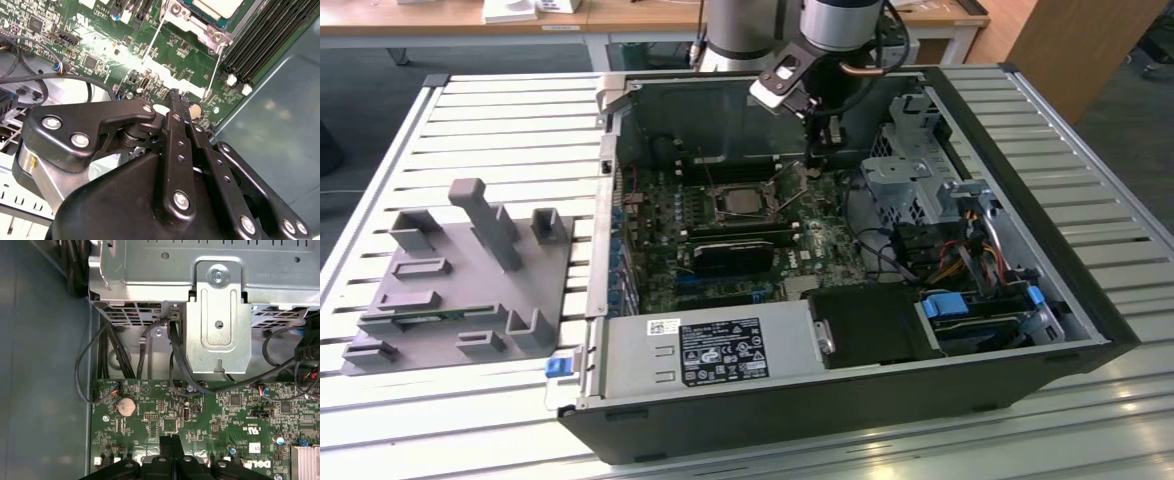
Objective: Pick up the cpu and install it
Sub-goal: 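Close the cpu cover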
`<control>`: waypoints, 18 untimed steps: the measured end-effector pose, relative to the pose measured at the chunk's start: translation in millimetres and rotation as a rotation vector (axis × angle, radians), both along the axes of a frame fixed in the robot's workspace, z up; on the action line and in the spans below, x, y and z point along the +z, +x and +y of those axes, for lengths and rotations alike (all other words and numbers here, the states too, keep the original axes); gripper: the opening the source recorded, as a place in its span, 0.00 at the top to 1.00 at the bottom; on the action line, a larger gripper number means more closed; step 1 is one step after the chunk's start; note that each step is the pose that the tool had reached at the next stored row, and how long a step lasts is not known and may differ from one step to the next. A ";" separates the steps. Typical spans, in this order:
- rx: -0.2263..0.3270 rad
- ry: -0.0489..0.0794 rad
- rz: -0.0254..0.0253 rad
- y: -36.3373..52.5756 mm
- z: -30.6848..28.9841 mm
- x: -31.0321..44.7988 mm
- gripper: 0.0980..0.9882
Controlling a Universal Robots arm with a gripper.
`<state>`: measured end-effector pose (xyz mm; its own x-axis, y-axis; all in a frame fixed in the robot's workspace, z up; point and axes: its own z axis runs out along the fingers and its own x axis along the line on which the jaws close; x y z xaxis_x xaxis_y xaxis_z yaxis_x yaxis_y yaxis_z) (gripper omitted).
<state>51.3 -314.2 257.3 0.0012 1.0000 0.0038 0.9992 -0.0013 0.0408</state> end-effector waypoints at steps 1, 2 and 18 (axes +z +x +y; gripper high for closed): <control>0.000 0.000 0.0003 1.0 0.1 -0.1 0.99; 0.000 0.000 0.0004 1.9 0.3 -0.4 0.99; 0.000 0.000 0.0139 6.1 1.9 -15.8 0.99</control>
<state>57.5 -312.2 241.5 0.0012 1.0000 0.0035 0.9996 -0.0013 0.0270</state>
